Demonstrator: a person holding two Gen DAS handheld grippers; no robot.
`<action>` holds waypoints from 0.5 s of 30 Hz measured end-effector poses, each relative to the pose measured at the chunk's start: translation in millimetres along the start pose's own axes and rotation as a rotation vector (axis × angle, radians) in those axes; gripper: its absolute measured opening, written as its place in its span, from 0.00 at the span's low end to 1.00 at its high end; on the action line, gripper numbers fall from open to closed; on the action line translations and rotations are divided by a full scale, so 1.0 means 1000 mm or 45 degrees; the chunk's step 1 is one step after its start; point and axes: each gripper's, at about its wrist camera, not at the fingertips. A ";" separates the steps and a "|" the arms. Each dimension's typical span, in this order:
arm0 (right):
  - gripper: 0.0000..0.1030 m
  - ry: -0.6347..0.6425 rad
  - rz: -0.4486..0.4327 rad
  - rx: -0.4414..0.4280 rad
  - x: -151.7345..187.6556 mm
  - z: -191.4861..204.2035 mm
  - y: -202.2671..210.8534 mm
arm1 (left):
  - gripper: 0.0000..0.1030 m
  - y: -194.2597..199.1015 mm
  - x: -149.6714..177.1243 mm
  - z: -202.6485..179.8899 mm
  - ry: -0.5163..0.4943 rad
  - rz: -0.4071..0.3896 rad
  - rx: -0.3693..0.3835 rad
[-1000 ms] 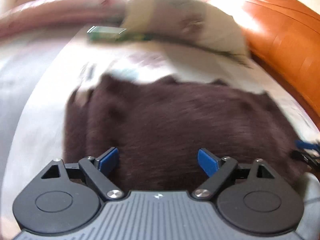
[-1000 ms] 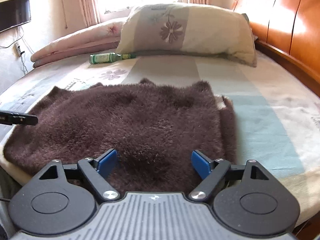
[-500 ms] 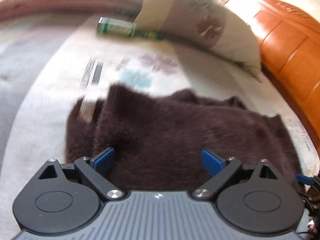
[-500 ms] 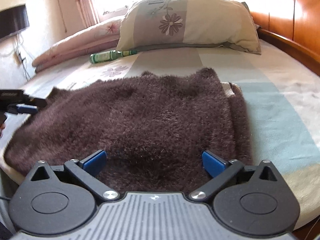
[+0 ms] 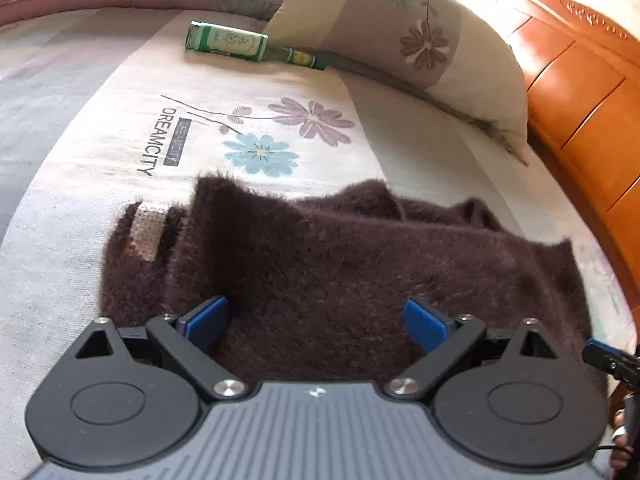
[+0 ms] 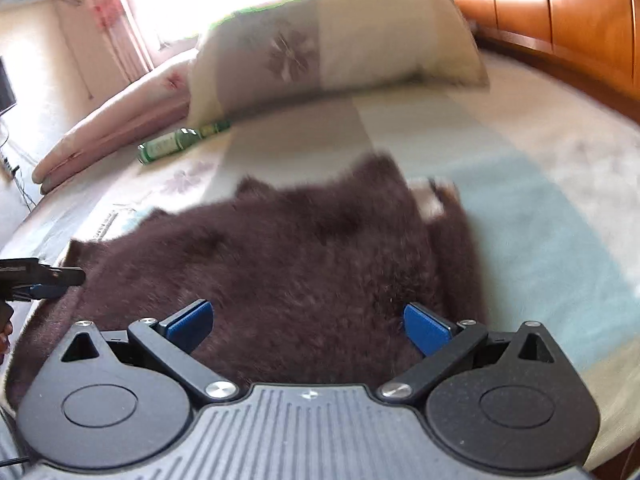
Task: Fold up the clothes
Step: 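Raise both open tools above the folded brown sweater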
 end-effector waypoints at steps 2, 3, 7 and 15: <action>1.00 0.006 -0.001 -0.005 -0.004 0.002 0.002 | 0.92 0.007 -0.006 0.000 0.031 -0.013 0.026; 1.00 0.023 -0.007 -0.003 -0.009 0.005 0.002 | 0.92 0.009 -0.010 -0.002 0.035 -0.023 0.049; 1.00 0.126 -0.037 -0.031 -0.039 0.024 -0.010 | 0.93 0.003 -0.025 -0.010 0.040 0.003 0.147; 1.00 0.194 0.009 0.061 -0.074 0.061 -0.084 | 0.94 -0.015 -0.016 -0.012 -0.017 0.040 0.059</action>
Point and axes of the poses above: each gripper's, at about its wrist camera, not at the fingertips, and y roughly against the way its jaws point, z to its left, x to its underside, and after that the axes turned 6 degrees about -x, right-handed
